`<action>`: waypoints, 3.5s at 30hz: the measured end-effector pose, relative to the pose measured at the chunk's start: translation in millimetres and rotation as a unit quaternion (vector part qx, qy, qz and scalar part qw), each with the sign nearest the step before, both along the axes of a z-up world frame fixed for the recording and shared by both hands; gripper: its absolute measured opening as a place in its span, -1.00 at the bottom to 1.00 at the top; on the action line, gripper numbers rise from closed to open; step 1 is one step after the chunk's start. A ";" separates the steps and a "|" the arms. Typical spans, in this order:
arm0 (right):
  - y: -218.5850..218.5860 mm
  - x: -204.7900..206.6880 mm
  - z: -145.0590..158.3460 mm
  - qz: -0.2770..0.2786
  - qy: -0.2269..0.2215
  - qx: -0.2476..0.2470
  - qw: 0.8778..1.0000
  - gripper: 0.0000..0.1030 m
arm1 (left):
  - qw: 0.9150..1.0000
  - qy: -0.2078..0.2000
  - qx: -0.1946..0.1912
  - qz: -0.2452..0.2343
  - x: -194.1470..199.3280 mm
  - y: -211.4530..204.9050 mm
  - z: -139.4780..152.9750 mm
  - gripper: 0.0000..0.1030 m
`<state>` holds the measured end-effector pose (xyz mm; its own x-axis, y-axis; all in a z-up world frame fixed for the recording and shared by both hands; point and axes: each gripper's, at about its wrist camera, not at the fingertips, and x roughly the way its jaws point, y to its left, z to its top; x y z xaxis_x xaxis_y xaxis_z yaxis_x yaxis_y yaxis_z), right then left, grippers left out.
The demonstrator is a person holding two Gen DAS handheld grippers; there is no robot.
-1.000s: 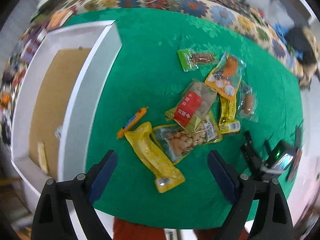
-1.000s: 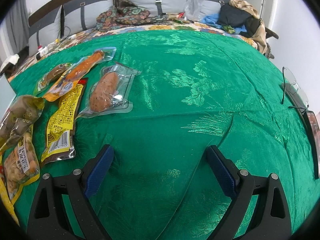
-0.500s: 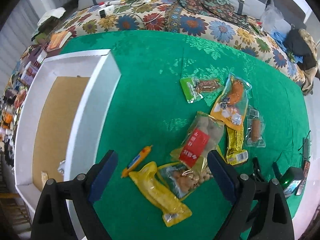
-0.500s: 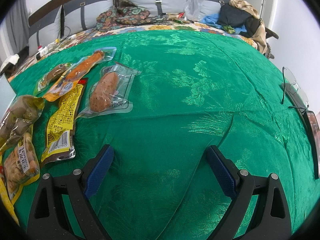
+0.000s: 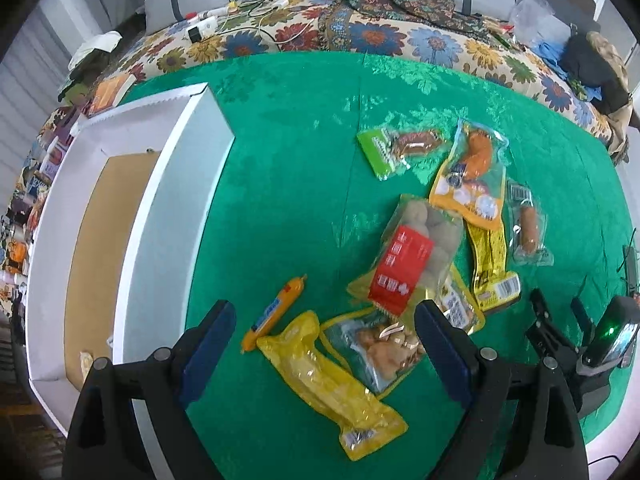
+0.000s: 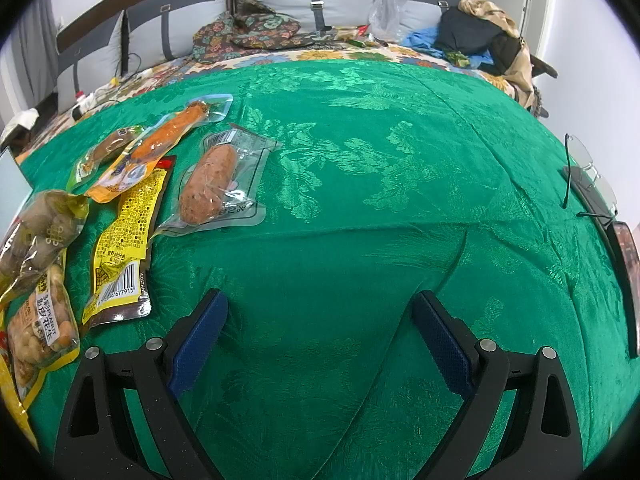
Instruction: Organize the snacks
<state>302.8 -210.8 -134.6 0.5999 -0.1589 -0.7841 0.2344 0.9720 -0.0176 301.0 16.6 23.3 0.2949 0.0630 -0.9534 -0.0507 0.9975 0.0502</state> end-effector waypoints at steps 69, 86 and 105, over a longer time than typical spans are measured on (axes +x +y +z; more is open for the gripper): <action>-0.6 1.2 -0.1 0.000 0.000 0.000 1.000 0.87 | 0.955 -0.274 -0.096 -0.060 -126.2 -29.3 12.4 0.76; -0.6 1.2 0.2 0.000 0.000 -0.001 1.000 0.87 | 0.972 -0.181 -0.144 -0.031 -218.4 -11.2 -41.0 0.77; -0.8 1.3 -0.1 0.000 0.000 -0.001 1.000 0.87 | 0.974 -0.191 -0.124 -0.009 -247.6 10.4 -45.8 0.77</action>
<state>304.1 -211.6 -134.7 0.6004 -0.1601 -0.7835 0.2338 0.9721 -0.0195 53.3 26.9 -22.5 0.6305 -0.1636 -0.7587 -0.0015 0.9773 -0.2120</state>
